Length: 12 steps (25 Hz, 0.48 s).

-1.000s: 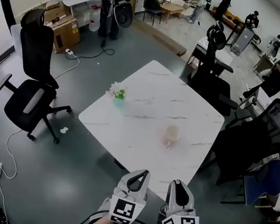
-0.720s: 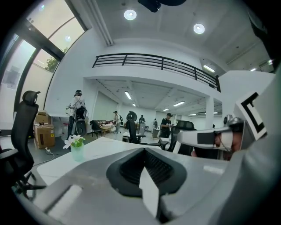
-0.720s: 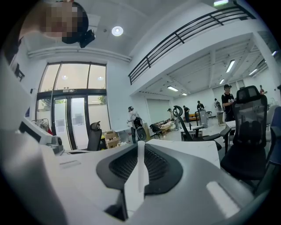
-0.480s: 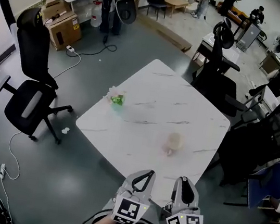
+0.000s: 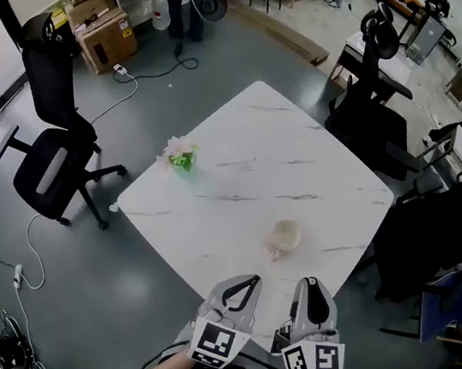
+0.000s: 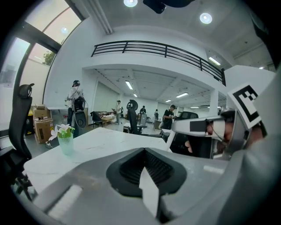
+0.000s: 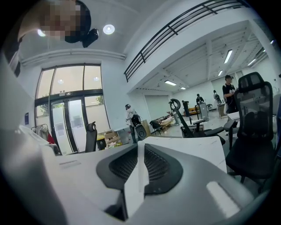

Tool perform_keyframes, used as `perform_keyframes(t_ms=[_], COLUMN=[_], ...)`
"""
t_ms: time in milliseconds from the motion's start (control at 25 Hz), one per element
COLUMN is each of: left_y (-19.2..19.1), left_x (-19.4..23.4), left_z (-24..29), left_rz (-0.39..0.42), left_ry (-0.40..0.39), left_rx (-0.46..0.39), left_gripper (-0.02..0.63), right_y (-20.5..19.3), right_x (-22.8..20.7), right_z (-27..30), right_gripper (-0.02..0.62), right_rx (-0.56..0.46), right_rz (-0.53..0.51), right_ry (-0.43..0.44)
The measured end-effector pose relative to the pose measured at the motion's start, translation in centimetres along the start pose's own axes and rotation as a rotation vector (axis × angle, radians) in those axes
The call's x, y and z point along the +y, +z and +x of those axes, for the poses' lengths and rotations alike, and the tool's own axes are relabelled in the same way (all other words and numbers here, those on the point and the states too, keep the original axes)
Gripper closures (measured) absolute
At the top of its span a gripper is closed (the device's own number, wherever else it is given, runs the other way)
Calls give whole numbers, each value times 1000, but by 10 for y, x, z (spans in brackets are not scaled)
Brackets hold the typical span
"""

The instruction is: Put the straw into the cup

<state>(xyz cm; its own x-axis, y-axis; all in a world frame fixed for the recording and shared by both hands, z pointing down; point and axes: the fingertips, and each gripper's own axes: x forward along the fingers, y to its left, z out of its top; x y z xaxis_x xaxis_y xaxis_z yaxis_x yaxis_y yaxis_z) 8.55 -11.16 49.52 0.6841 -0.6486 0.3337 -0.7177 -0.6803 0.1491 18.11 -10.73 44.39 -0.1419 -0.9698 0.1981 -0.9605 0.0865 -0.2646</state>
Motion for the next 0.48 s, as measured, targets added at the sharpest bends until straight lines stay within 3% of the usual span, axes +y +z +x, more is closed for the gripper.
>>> perform_keyframes(t_ms=[480], left_y=[-5], left_x=[17], left_z=[44], left_rz=[-9], left_ry=[65], left_rx=[72], left_gripper=[604], right_y=[2], right_x=[-36], right_z=[58], right_gripper=[549], right_rx=[32], right_rz=[25], right_ry=[49])
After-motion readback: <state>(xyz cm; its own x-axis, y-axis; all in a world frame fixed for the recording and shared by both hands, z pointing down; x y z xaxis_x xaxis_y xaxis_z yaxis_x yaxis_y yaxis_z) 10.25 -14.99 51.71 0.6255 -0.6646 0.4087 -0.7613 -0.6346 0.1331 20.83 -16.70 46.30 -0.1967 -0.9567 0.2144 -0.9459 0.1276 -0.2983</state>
